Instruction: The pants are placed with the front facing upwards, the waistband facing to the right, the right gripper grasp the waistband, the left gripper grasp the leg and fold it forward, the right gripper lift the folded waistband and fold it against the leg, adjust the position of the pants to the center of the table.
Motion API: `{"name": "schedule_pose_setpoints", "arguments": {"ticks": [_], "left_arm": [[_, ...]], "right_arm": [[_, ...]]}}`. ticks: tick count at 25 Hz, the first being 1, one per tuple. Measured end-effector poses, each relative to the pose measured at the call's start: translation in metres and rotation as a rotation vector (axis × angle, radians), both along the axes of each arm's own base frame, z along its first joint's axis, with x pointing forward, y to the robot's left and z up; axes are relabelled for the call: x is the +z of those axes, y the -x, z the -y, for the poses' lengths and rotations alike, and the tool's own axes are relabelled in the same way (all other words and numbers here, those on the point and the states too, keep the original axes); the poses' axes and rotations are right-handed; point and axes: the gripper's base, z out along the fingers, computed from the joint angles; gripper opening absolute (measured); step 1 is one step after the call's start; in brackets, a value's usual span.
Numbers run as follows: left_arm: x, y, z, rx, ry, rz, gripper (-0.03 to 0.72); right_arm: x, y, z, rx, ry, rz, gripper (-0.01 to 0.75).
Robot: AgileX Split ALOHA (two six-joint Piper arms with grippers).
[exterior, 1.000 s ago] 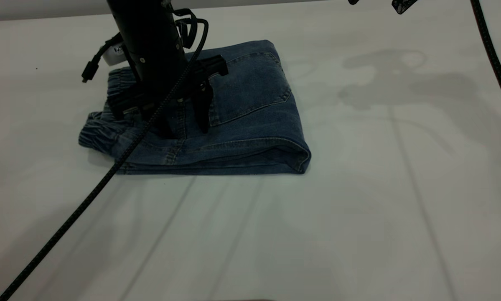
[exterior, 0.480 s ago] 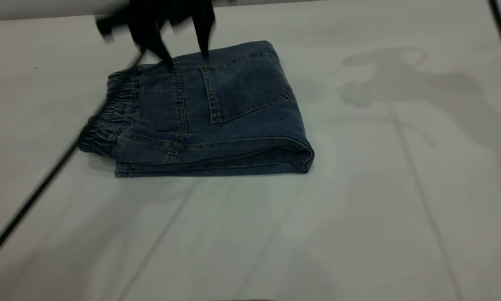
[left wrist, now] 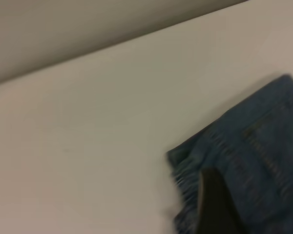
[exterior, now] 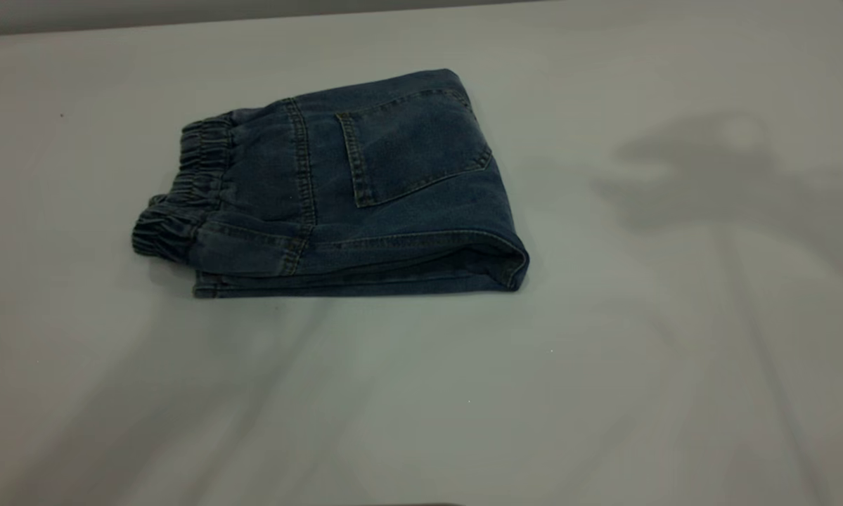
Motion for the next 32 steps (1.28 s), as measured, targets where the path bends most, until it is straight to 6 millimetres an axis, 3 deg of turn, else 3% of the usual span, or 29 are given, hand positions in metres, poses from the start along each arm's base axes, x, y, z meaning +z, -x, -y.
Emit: {"name": "schedule_pose_setpoints", "arguments": {"ticks": [5,9,12,14,17,20,26,32], "left_arm": [[0.038,0.063,-0.038,-0.076,-0.102,-0.048,0.379],[0.057,0.101,-0.053,-0.173,-0.072,-0.035,0.379],[0.064,0.129,-0.062,-0.24,-0.002,-0.007,0.379],[0.063,0.148,-0.068,-0.28,0.029,0.004,0.379],[0.053,0.173,-0.08,-0.306,0.06,0.01,0.379],[0.032,0.19,-0.091,-0.308,0.056,-0.008,0.379],[-0.031,0.209,-0.103,-0.29,0.023,-0.127,0.379],[-0.088,0.223,-0.11,-0.243,0.029,-0.254,0.379]], "right_arm": [[0.064,0.061,0.009,0.008,-0.03,0.18,0.552],[0.104,0.117,0.02,-0.008,-0.036,0.328,0.552],[0.122,0.16,0.03,-0.03,-0.025,0.416,0.551],[0.121,0.187,0.036,-0.047,-0.014,0.437,0.551],[0.11,0.227,0.045,-0.079,-0.013,0.444,0.549],[0.087,0.26,0.053,-0.122,-0.007,0.415,0.55],[0.01,0.304,0.069,-0.225,0.051,0.307,0.548],[-0.071,0.326,0.076,-0.268,0.097,0.195,0.548]]}}
